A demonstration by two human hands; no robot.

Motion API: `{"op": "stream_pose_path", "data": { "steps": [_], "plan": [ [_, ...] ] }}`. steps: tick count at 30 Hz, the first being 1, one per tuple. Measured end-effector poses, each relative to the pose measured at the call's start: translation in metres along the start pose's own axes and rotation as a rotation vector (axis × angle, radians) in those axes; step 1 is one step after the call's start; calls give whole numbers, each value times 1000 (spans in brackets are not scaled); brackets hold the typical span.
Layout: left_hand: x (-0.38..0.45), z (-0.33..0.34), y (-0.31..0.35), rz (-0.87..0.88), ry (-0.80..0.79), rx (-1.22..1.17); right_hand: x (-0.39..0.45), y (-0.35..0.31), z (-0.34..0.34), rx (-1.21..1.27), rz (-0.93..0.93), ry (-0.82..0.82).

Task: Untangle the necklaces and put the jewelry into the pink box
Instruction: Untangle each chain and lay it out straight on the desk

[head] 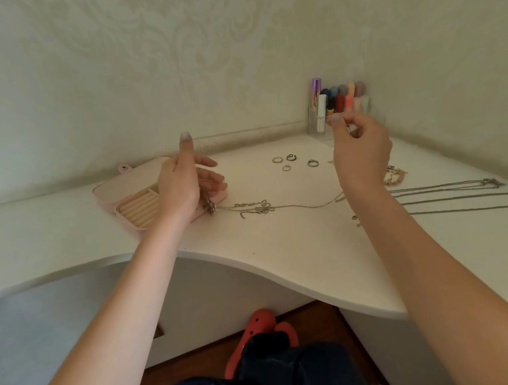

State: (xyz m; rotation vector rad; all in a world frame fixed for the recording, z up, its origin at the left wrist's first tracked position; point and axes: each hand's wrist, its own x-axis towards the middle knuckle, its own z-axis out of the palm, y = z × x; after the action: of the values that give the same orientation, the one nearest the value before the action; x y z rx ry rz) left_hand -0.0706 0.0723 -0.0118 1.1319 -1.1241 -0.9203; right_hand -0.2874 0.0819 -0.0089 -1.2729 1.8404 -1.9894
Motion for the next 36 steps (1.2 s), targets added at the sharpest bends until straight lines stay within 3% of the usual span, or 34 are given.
{"op": "stream_pose_path", "data": {
  "steps": [4,6,9,11,13,14,16,19,22,25,29,31,33,36],
  "plan": [
    [-3,3,6,-86,-52,64,5,3,-1,13,96,46],
    [-2,4,7,-95,-104,189,3,-3,1,159,152,-35],
    [-6,6,5,-20,-212,395,-5,-18,5,537,276,-375],
    [-11,9,1,122,-278,552,-13,-25,7,840,406,-633],
    [-15,14,0,235,-302,615,-20,-26,7,1007,521,-787],
    [-16,17,0,251,-304,615,-23,-27,7,985,560,-818],
    [-15,19,1,262,-293,617,-25,-25,9,682,508,-816],
    [-14,18,3,296,-261,665,-31,-22,13,99,202,-851],
    [-12,17,4,318,-234,663,-40,-22,13,-102,-75,-1013],
    [-9,12,3,331,-204,691,-37,-20,11,-50,-172,-929],
    [-8,-1,-8,296,-284,781,-17,-15,11,224,164,-582],
    [-8,-7,-14,325,-328,803,-9,-13,7,276,226,-439],
    [-9,-10,-17,346,-349,806,-6,-10,4,296,225,-438],
    [-11,-8,-17,369,-359,843,-13,-11,6,244,174,-598]
  ]
}}
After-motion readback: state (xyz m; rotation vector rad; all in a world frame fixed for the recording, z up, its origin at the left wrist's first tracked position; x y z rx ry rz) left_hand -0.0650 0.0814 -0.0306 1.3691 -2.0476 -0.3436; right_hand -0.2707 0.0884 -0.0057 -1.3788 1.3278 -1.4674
